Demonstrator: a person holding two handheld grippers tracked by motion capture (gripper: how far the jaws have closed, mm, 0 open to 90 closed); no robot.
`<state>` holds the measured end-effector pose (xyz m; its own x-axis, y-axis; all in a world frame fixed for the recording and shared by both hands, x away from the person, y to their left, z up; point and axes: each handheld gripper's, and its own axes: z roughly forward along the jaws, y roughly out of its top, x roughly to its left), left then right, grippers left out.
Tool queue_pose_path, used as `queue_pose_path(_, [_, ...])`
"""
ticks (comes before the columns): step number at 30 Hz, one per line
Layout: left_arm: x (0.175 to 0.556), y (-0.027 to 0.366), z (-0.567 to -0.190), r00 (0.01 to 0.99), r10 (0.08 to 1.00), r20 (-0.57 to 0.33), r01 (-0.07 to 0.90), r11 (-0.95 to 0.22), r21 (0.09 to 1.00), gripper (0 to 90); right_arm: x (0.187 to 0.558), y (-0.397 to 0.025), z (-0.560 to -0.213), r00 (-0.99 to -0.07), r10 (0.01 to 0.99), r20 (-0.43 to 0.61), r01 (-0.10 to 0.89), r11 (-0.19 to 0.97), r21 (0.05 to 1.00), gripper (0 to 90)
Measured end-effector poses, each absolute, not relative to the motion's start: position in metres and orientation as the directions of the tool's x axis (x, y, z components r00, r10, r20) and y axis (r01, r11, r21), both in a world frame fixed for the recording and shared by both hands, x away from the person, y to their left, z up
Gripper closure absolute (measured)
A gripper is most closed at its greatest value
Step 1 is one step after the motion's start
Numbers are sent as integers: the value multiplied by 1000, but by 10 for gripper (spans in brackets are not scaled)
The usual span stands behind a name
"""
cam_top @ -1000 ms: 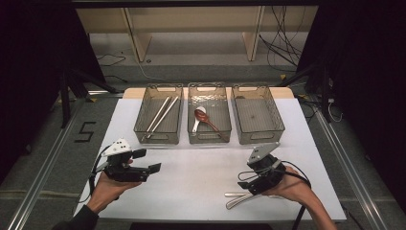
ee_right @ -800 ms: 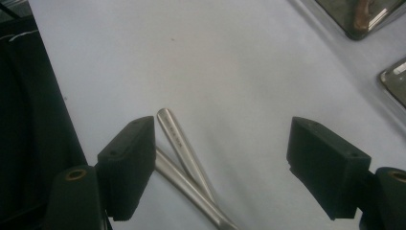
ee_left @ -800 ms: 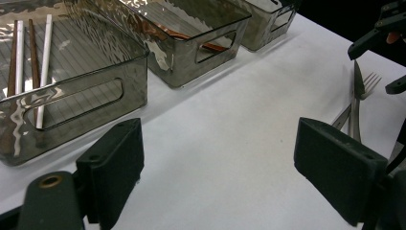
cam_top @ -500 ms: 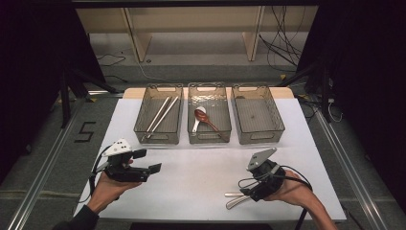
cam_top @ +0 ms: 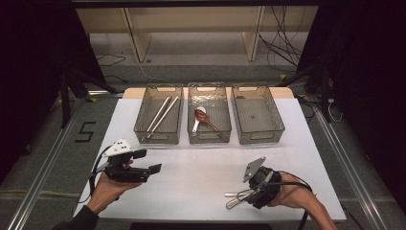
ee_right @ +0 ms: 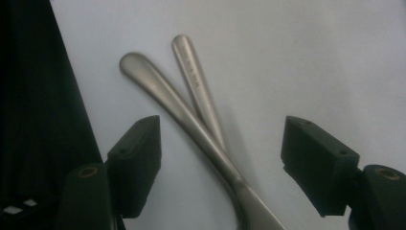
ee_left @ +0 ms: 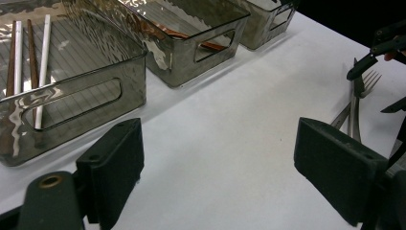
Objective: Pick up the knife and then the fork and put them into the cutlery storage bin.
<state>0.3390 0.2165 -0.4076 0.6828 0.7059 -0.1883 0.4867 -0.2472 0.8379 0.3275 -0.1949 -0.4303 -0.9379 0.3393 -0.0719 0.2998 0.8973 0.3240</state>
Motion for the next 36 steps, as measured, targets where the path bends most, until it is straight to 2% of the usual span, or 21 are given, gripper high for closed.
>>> queue_pose_path(7, [339, 217, -408, 684, 705, -187, 487, -251, 837, 170, 328, -196, -440, -948, 297, -113, 264, 934, 242, 371])
queue_pose_path(18, [339, 216, -408, 684, 704, -189, 487, -250, 837, 170, 335, -198, -454, -960, 254, -115, 233, 958, 164, 507])
queue_pose_path(27, [339, 215, -408, 687, 703, -185, 487, -256, 835, 170, 339, -199, -453, -970, 227, -88, 211, 965, 153, 647])
queue_pose_path(36, [339, 215, -409, 686, 703, -188, 490, -254, 834, 170, 338, -196, -453, -983, 145, -112, 132, 984, 121, 691])
